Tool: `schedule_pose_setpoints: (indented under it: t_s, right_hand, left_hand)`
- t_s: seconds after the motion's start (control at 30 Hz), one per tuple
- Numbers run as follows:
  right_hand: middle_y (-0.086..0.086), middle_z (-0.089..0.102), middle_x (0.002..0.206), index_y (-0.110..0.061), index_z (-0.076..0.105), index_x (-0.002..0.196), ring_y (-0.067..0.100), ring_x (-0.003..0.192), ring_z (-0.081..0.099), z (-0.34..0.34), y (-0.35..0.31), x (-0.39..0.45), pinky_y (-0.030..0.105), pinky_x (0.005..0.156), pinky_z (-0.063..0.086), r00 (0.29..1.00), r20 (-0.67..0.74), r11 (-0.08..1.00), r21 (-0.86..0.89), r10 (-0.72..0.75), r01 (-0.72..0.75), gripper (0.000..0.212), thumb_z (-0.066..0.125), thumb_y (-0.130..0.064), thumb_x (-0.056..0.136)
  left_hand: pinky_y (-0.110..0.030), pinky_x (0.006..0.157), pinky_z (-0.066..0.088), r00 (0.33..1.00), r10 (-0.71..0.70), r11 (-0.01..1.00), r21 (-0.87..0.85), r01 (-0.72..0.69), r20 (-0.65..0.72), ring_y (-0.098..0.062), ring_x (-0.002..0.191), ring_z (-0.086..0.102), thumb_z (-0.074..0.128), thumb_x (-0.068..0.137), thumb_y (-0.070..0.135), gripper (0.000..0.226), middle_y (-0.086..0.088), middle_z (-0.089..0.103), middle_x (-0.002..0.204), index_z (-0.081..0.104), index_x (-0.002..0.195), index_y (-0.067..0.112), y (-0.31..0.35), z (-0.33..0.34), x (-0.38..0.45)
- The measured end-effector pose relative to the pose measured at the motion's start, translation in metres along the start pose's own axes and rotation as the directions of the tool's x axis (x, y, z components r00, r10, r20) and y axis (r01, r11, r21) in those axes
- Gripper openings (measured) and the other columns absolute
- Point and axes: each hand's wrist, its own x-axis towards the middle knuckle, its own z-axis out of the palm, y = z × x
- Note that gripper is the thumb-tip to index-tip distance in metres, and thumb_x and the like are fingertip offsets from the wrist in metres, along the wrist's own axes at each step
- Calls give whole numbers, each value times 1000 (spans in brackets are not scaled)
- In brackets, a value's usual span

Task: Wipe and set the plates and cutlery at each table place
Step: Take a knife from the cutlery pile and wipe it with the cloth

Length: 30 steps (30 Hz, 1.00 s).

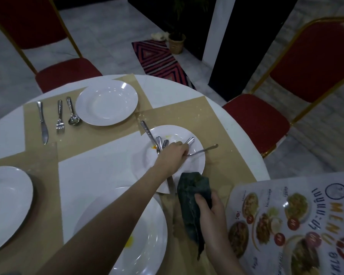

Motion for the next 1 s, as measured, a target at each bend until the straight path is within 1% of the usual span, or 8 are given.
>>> schedule_pose_setpoints:
  t_s: [0.2, 0.27, 0.37, 0.43, 0.57, 0.7, 0.83, 1.0]
  right_hand:
    - [-6, 68, 97, -36, 60, 96, 12, 88, 64, -4, 5, -3, 32, 75, 54, 1000, -23, 1000, 21, 7, -7, 14, 54, -24, 98]
    - [-6, 68, 96, -37, 61, 95, 14, 89, 64, -7, 5, -6, 35, 78, 55, 1000, -20, 999, 45, 13, -12, 14, 54, -24, 98]
    - [-5, 67, 98, -36, 61, 95, 15, 91, 64, -9, 4, -10, 36, 79, 55, 1000, -5, 997, 71, 9, -9, 14, 54, -24, 98]
    - [-3, 67, 99, -35, 61, 96, 16, 93, 64, -10, 1, -13, 37, 81, 55, 1000, 4, 998, 69, -8, 8, 14, 54, -23, 98]
    - [-3, 68, 100, -33, 62, 98, 17, 93, 64, -12, -3, -21, 38, 82, 55, 999, 21, 997, 65, -31, 30, 14, 55, -22, 97]
    - [-1, 68, 103, -31, 63, 101, 17, 94, 64, -13, -5, -37, 37, 82, 55, 995, 89, 998, 54, -42, 38, 12, 55, -23, 97]
    - [-5, 67, 109, -29, 63, 114, 15, 99, 63, -14, 7, -65, 32, 82, 54, 983, 184, 999, 35, 7, -14, 19, 55, -27, 97]
    - [0, 67, 108, -24, 62, 115, 20, 98, 64, -15, 32, -101, 39, 85, 55, 978, 197, 997, 20, 71, -76, 19, 56, -24, 96]
  left_hand:
    - [-37, 68, 43, 997, -32, 965, -260, 14, -65, -29, 76, 57, 48, 94, 7, 8, -13, 64, 83, 50, 87, 7, 10, -5, 1]
    - [-34, 69, 46, 990, -70, 929, -370, 20, -123, -24, 77, 59, 52, 92, 5, 6, -9, 66, 88, 52, 95, 10, 13, -10, 1]
    - [-26, 67, 48, 965, -187, 830, -555, 57, -181, -17, 74, 62, 61, 90, 11, 24, -4, 68, 86, 58, 112, 19, 18, -27, -6]
    - [-25, 69, 51, 942, -292, 698, -711, 91, -166, -15, 74, 65, 65, 88, 14, 25, -5, 70, 85, 64, 112, 18, 23, -44, -19]
    - [-27, 80, 55, 898, -440, 292, -942, 164, 20, -12, 82, 69, 60, 91, 6, 22, -7, 75, 93, 68, 111, 6, 24, -64, -69]
    - [-20, 63, 53, 844, -529, 34, -992, 121, 84, -11, 77, 68, 58, 92, 6, 21, -7, 75, 95, 67, 111, 8, 33, -64, -135]
    - [-28, 70, 49, 749, -662, 35, -998, 47, 12, -14, 77, 63, 57, 93, 7, 20, -5, 74, 94, 61, 111, 1, 46, -61, -201]
    - [-31, 67, 44, 635, -758, 224, -974, 39, -149, -18, 69, 55, 63, 89, 9, 17, -13, 69, 81, 56, 102, 1, 67, -60, -266]
